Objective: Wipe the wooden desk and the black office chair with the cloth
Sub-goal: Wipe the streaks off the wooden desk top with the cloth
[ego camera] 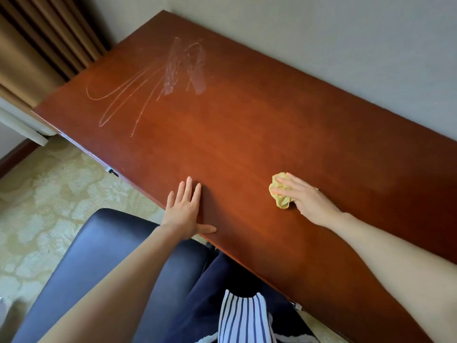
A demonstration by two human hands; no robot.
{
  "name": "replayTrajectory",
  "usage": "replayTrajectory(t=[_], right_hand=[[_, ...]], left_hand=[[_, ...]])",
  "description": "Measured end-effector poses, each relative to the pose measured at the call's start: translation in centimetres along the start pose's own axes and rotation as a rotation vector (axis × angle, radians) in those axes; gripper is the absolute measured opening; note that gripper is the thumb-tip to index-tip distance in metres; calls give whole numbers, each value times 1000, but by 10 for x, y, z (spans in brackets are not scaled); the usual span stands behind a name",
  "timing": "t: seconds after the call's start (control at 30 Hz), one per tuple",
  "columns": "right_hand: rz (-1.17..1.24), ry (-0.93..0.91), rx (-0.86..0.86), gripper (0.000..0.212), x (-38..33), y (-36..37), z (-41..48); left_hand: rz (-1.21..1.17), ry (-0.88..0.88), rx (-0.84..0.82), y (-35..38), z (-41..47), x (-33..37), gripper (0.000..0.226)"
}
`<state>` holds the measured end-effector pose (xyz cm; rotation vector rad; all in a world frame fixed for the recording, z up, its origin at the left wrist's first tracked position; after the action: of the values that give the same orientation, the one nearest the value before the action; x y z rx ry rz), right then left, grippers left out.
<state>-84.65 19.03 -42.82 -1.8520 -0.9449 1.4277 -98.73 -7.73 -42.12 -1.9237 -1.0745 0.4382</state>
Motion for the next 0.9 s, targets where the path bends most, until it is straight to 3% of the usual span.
replayTrajectory(t=[0.23,0.33,0.43,0.67,0.9], right_hand=[[6,523,390,59,1,-11,92],[-8,637,502,62,-22,4,112],[-49,503,474,60,-49,28,115],[-84,-70,262,52,-96,71,52],[-161,-359,144,57,-67,80,-56]], left_hand=[[36,55,-33,-24,32,-18,125],[65,74,-61,-24,40,-20,129],[83,75,-69,-21,43,-15,133],[167,7,-48,-21,43,-1,140],[269,182,-58,0,23,56,141]])
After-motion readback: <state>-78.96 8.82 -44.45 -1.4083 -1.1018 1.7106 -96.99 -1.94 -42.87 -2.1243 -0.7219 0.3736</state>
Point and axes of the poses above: each hand's wrist, its own z-axis towards the middle knuckle, its own y-axis out of the palm, x = y × z, the point moved 4 cm from there along z, towards the middle knuckle, and after that the axes turned 3 degrees about -y, right-handed, at the moved point
